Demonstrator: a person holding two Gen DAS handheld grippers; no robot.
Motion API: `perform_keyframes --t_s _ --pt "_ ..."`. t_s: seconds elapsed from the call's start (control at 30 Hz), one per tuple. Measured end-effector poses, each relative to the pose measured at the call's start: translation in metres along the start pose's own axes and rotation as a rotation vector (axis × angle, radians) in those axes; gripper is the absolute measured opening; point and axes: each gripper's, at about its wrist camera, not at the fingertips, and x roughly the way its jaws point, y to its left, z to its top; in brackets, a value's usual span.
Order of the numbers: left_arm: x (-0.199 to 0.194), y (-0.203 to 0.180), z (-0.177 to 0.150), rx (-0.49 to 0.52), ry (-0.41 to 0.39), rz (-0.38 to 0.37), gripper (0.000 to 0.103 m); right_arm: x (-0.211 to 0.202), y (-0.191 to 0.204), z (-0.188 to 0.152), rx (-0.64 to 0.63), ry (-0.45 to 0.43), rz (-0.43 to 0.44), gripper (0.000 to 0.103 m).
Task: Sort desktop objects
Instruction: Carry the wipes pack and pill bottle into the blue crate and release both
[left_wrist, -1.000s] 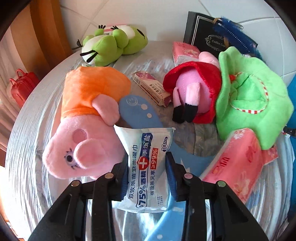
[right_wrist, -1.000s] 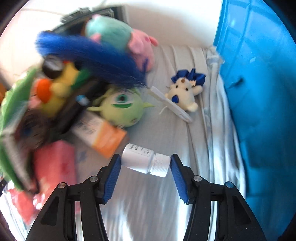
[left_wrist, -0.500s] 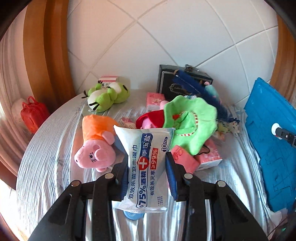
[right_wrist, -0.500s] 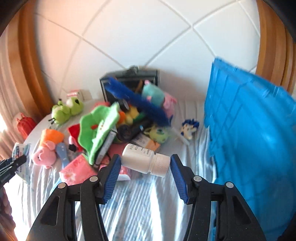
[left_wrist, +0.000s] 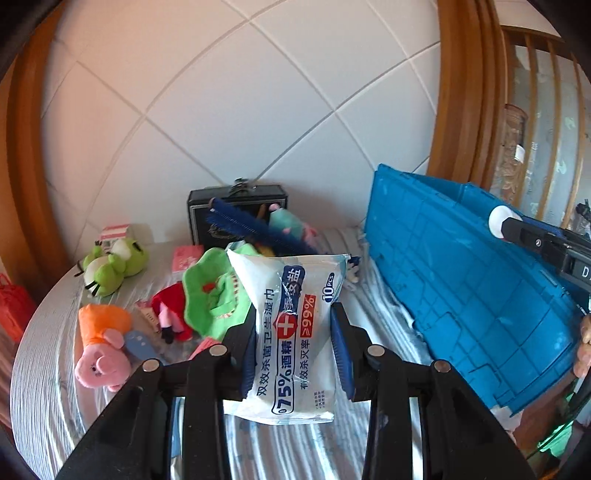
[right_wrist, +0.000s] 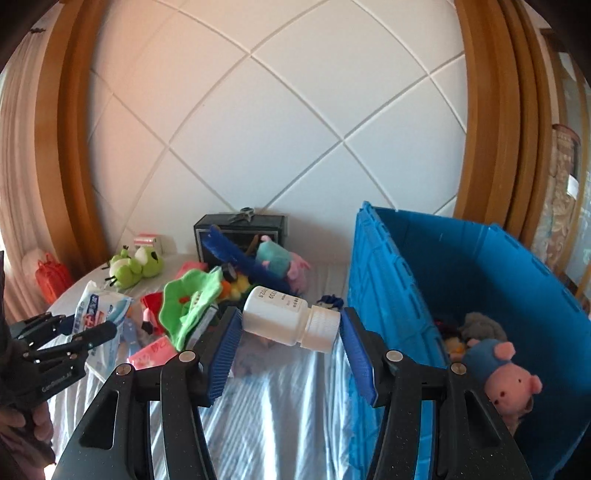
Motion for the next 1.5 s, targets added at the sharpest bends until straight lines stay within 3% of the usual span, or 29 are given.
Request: perform_keyframes --t_s 0.37,0.63,0.83,1.17,1.5 --pt "0.008 -0.138 0.063 0.130 -0.074 -0.221 0.034 -0.056 -0.094 0.018 0.022 -0.098 -0.174 0.054" --pt "0.021 -0.256 0.089 0.256 -0.078 -0.334 0.034 -0.048 -0.197 -0.003 0.099 -0.029 -0.338 0.054" --pt "0.040 -0.320 0.084 0.339 -0.029 -0.369 0.034 -0.047 -0.249 -0.031 0.162 0.013 -0.351 0.054" --pt "0.060 -0.350 0.077 0.374 0.031 -0.337 0.034 -0.037 -0.268 -0.046 0.148 0.053 -0.289 0.054" --pt "0.071 -0.352 0.074 0.373 0.090 -0.286 0.038 -0.024 -0.270 -0.055 0.122 0.064 -0.319 0.054"
